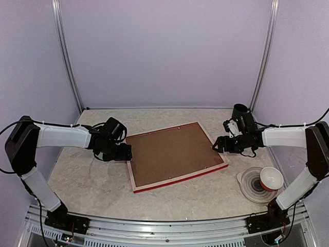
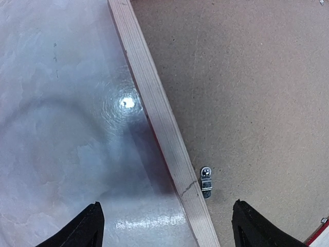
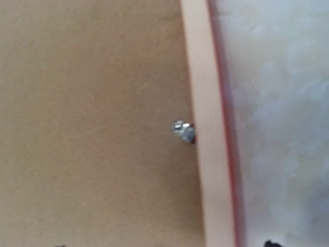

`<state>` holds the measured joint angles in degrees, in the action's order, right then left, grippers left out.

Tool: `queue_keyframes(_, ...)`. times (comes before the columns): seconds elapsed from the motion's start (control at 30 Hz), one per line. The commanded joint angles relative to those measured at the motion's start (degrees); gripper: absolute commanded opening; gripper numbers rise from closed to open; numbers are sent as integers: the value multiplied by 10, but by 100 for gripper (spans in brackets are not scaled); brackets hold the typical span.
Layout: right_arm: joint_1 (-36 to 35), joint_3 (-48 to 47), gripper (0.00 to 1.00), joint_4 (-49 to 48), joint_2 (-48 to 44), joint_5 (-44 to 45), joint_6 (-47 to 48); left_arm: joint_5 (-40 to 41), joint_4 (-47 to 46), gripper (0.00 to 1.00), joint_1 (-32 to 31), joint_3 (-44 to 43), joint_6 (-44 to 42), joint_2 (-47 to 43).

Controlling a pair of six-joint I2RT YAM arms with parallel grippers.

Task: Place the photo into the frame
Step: Press the fastener onto the backboard.

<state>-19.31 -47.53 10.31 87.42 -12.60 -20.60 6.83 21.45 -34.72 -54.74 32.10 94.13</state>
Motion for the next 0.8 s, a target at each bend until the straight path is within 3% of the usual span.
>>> queue_keyframes(0.0, 16, -10, 82, -6, -15, 10, 14, -8, 31, 83, -7, -27, -10, 24)
queue_keyframes(0.53, 16, 24, 81, -30, -52, 0, 0, 18, 40, 75, -3, -78, -15, 84)
queue_keyframes(0.77, 16, 26, 81, -31, -53, 4, 1, 15, 49, 67, -5, -95, -18, 106)
